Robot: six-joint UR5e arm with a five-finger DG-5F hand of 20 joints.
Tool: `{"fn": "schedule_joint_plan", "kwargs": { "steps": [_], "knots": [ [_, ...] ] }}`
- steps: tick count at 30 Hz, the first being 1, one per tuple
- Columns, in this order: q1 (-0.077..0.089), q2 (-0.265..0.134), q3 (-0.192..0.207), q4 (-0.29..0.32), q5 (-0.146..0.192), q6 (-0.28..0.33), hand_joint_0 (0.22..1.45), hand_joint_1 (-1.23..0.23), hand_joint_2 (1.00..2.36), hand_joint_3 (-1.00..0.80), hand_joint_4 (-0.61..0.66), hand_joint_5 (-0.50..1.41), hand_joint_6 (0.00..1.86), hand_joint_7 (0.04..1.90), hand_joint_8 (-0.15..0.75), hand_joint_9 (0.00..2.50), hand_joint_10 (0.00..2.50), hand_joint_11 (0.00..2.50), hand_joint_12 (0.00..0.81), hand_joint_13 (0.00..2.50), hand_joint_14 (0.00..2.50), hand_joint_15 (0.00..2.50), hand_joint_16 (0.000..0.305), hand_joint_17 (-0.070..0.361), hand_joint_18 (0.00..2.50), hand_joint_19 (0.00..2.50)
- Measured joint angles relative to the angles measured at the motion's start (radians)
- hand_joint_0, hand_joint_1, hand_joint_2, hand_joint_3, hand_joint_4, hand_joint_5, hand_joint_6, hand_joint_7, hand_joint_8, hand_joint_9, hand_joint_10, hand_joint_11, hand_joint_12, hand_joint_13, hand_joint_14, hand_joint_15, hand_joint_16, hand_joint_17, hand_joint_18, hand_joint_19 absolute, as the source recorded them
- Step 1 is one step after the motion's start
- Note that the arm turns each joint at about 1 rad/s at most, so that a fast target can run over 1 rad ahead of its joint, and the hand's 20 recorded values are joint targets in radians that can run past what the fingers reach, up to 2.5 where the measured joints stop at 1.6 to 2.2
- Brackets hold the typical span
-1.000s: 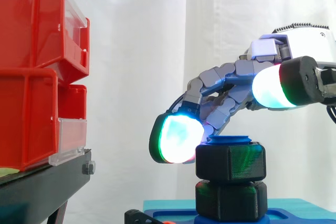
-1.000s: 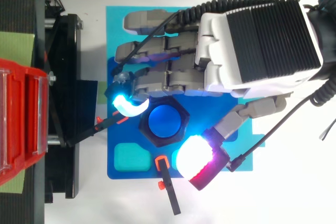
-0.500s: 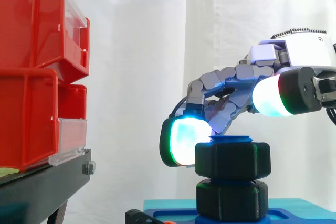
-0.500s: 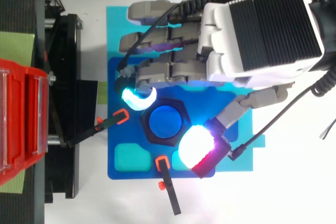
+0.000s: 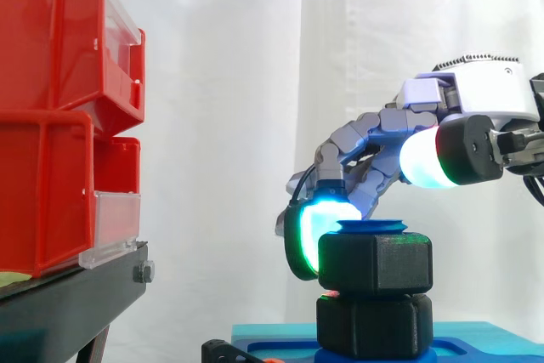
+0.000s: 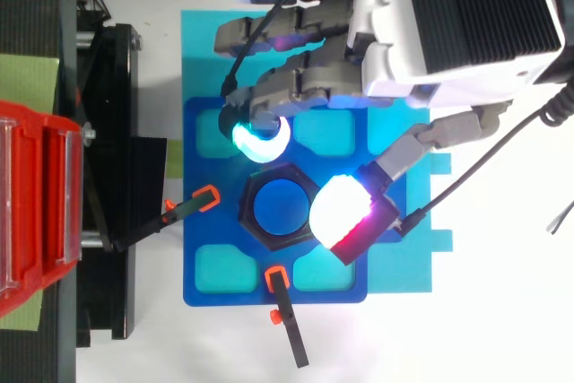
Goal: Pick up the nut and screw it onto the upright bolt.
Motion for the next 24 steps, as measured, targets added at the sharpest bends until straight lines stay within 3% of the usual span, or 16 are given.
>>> {"fn": "schedule_joint_plan", "kwargs": {
  "steps": [4, 7, 10, 13, 17, 24],
  "knots": [
    [-0.006, 0.0, 0.0, 0.0, -0.002, 0.0, 0.53, -0.36, 1.0, -0.5, 0.22, -0.11, 0.86, 1.03, 0.38, 1.18, 0.01, 0.23, 0.269, 0.69, 0.0, 0.0, 0.024, 0.054, 0.35, 0.0],
    [-0.011, 0.0, 0.006, -0.002, -0.008, 0.0, 0.53, -0.36, 1.0, -0.5, 0.2, -0.11, 0.81, 1.01, 0.362, 1.13, 0.01, 0.23, 0.271, 0.68, 0.0, 0.0, 0.025, 0.055, 0.34, 0.0],
    [-0.017, 0.0, 0.017, -0.009, -0.021, 0.0, 0.52, -0.34, 1.0, -0.5, 0.23, -0.1, 0.54, 1.31, 0.326, 1.0, 0.0, 0.16, 0.293, 0.6, 0.0, 0.0, 0.028, 0.064, 0.27, 0.0],
    [-0.019, 0.0, 0.024, -0.017, -0.03, 0.0, 0.51, -0.32, 1.0, -0.5, 0.27, -0.14, 0.5, 1.09, 0.304, 0.89, 0.0, 0.05, 0.298, 0.54, 0.0, 0.0, 0.031, 0.069, 0.2, 0.0],
    [-0.02, 0.0, 0.032, -0.02, -0.033, 0.001, 0.51, -0.3, 1.0, -0.5, 0.24, -0.19, 0.5, 0.79, 0.277, 0.75, 0.0, 0.0, 0.294, 0.5, 0.0, 0.0, 0.035, 0.078, 0.18, 0.0],
    [-0.013, -0.001, 0.044, -0.006, -0.033, 0.0, 0.5, -0.27, 1.0, -0.5, 0.21, -0.2, 0.5, 0.68, 0.265, 0.69, 0.0, 0.0, 0.293, 0.44, 0.0, 0.0, 0.038, 0.085, 0.12, 0.0]
  ]
}}
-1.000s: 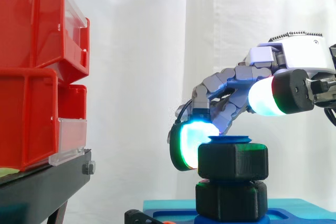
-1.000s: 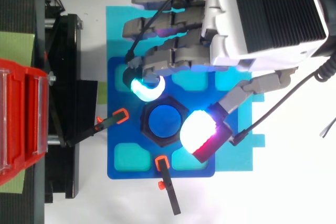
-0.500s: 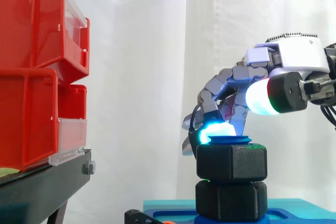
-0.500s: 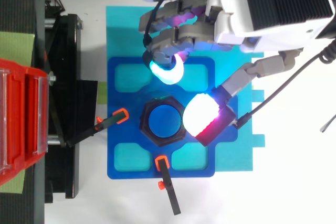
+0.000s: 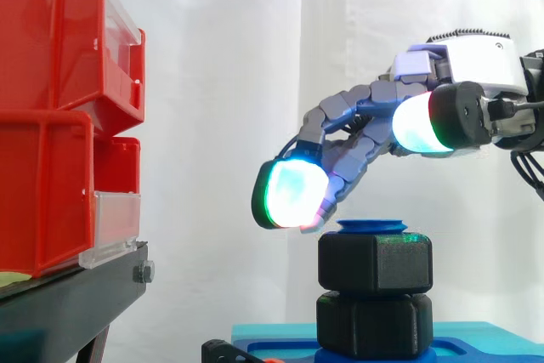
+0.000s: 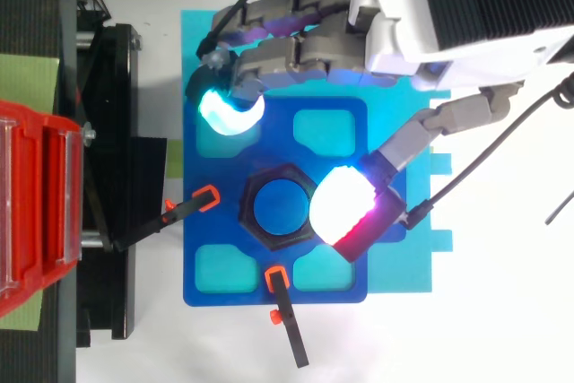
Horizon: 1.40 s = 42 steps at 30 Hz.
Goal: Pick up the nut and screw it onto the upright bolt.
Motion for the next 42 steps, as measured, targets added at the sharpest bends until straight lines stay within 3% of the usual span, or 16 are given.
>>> {"fn": "schedule_joint_plan", "kwargs": {
  "steps": [6, 13, 21, 42],
  "knots": [
    [0.012, -0.001, 0.001, 0.01, 0.007, -0.001, 0.5, -0.24, 1.0, -0.5, 0.18, -0.2, 0.5, 0.62, 0.243, 0.58, 0.0, 0.0, 0.296, 0.32, 0.0, 0.0, 0.04, 0.09, 0.0, 0.0],
    [0.039, -0.001, 0.001, 0.006, 0.036, 0.0, 0.49, -0.22, 1.0, -0.5, 0.18, -0.19, 0.5, 0.61, 0.231, 0.53, 0.0, 0.0, 0.298, 0.29, 0.0, 0.0, 0.038, 0.086, 0.0, 0.0],
    [0.058, -0.001, 0.001, -0.001, 0.044, 0.0, 0.49, -0.22, 1.0, -0.5, 0.19, -0.18, 0.5, 0.61, 0.234, 0.52, 0.0, 0.0, 0.301, 0.29, 0.0, 0.0, 0.038, 0.085, 0.0, 0.0],
    [0.058, -0.017, -0.001, -0.008, 0.036, 0.0, 0.5, -0.21, 1.0, -0.5, 0.21, -0.17, 0.5, 0.67, 0.254, 0.55, 0.0, 0.0, 0.309, 0.34, 0.0, 0.0, 0.037, 0.084, 0.0, 0.0]
  ]
}}
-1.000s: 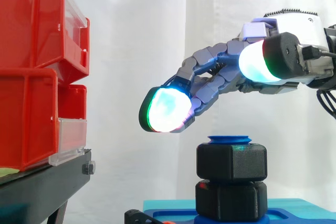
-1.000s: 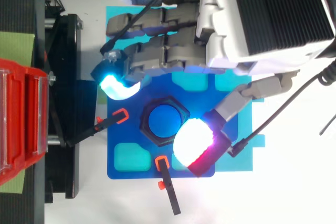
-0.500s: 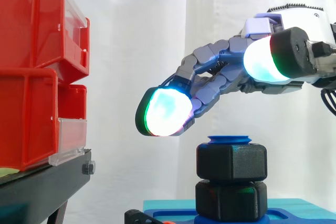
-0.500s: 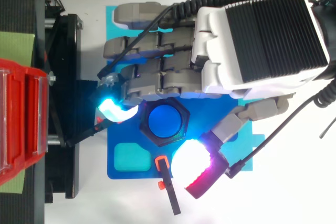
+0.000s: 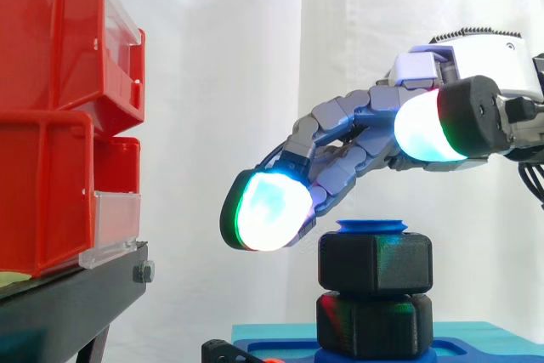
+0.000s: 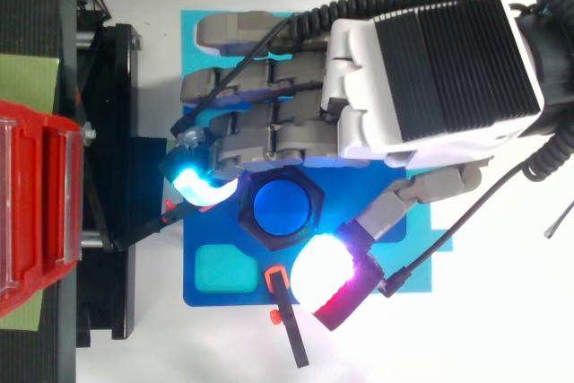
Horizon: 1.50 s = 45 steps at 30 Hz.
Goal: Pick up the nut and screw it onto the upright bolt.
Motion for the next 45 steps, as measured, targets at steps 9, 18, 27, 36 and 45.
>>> {"fn": "schedule_joint_plan", "kwargs": {
  "steps": [9, 18, 27, 36, 45],
  "knots": [
    [-0.001, -0.001, 0.0, -0.004, 0.001, 0.0, 0.5, -0.21, 1.0, -0.5, 0.23, -0.15, 0.5, 0.78, 0.265, 0.57, 0.0, 0.0, 0.311, 0.36, 0.0, 0.0, 0.037, 0.083, 0.01, 0.0],
    [-0.001, -0.001, 0.0, -0.004, 0.002, 0.0, 0.5, -0.22, 1.0, -0.5, 0.26, -0.12, 0.5, 0.96, 0.274, 0.6, 0.0, 0.0, 0.311, 0.39, 0.0, 0.0, 0.036, 0.081, 0.04, 0.0],
    [-0.001, -0.001, 0.0, -0.005, 0.0, -0.001, 0.51, -0.23, 1.0, -0.5, 0.26, -0.1, 0.5, 1.13, 0.282, 0.63, 0.0, 0.0, 0.309, 0.41, 0.0, 0.0, 0.035, 0.079, 0.06, 0.0],
    [-0.003, -0.001, 0.0, -0.008, -0.002, -0.001, 0.52, -0.24, 1.0, -0.5, 0.25, -0.06, 0.5, 1.32, 0.288, 0.7, 0.0, 0.0, 0.305, 0.44, 0.0, 0.0, 0.034, 0.076, 0.08, 0.0],
    [-0.008, -0.001, 0.0, -0.008, -0.003, -0.001, 0.52, -0.26, 1.0, -0.5, 0.25, -0.04, 0.55, 1.3, 0.294, 0.79, 0.0, 0.0, 0.296, 0.5, 0.0, 0.0, 0.033, 0.073, 0.15, 0.0]
  ]
}}
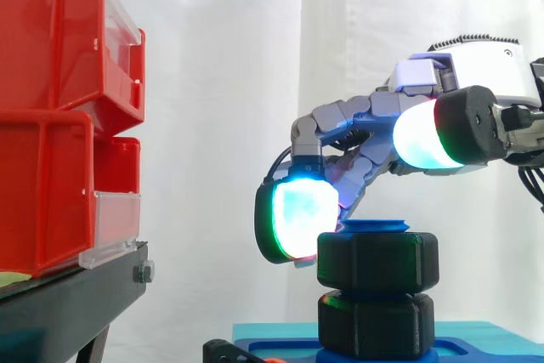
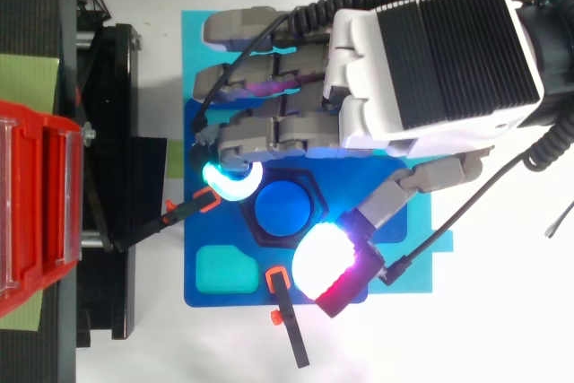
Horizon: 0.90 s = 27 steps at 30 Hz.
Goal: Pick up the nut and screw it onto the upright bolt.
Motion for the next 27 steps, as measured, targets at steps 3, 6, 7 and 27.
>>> {"fn": "schedule_joint_plan", "kwargs": {
  "steps": [3, 6, 7, 27],
  "knots": [
    [-0.002, 0.0, 0.0, 0.0, -0.001, 0.001, 0.52, -0.27, 1.0, -0.5, 0.25, -0.03, 0.58, 1.26, 0.301, 0.84, 0.0, 0.0, 0.295, 0.53, 0.0, 0.0, 0.032, 0.072, 0.18, 0.0],
    [-0.007, 0.0, 0.0, 0.0, -0.003, 0.001, 0.53, -0.27, 1.0, -0.5, 0.25, -0.03, 0.61, 1.2, 0.301, 0.88, 0.0, 0.0, 0.289, 0.55, 0.0, 0.0, 0.032, 0.071, 0.2, 0.0],
    [-0.009, 0.0, 0.0, -0.001, -0.005, 0.001, 0.53, -0.28, 1.0, -0.5, 0.25, -0.03, 0.63, 1.16, 0.302, 0.91, 0.0, 0.0, 0.287, 0.57, 0.0, 0.0, 0.031, 0.07, 0.21, 0.0],
    [-0.046, 0.0, 0.005, 0.0, -0.047, 0.001, 0.53, -0.29, 1.0, -0.5, 0.27, -0.01, 0.53, 1.3, 0.278, 1.18, 0.0, 0.04, 0.252, 0.7, 0.0, 0.0, 0.028, 0.064, 0.38, 0.0]
  ]
}}
